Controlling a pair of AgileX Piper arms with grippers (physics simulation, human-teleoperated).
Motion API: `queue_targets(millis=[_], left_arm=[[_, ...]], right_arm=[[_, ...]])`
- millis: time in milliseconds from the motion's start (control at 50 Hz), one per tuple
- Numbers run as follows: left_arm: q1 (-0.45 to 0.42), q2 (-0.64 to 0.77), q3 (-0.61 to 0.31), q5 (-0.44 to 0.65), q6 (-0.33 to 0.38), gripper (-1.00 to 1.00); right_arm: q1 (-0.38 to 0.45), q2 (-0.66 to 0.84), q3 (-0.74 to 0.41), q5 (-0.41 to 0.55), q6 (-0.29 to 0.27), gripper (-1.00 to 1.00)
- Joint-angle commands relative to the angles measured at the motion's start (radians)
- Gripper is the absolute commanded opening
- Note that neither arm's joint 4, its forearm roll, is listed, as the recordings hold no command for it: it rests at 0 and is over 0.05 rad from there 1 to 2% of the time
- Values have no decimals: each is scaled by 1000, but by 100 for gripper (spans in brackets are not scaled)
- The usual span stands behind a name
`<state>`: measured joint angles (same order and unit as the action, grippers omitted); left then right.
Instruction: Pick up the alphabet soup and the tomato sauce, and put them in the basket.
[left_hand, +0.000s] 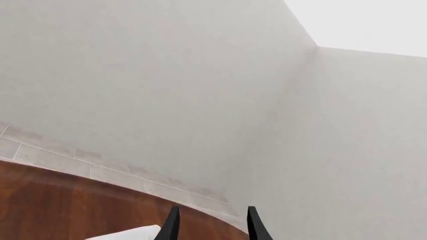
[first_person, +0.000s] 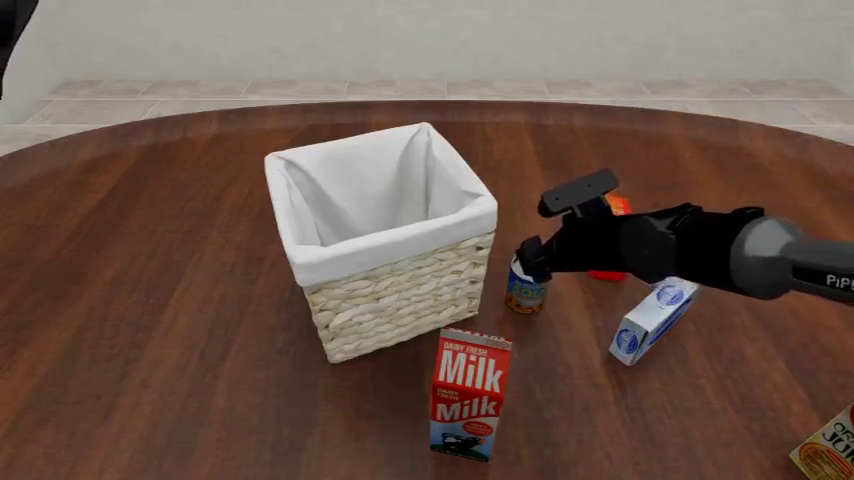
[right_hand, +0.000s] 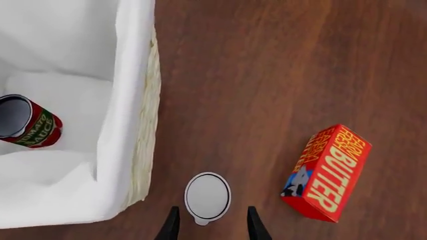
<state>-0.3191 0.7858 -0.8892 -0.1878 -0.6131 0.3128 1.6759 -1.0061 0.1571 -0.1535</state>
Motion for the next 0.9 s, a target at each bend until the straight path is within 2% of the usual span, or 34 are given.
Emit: queue_targets(millis=[20,380,900], left_arm=[[-2,5,3,-6,-3,100],[4,3,4,-5,-5,100],[6,7,15,-14,-10,100]], right_arm=[[-5,36,-23,-9,-5,100],[14,76,-21,-30,9,100],[-1,123,-21,-51,6,100]])
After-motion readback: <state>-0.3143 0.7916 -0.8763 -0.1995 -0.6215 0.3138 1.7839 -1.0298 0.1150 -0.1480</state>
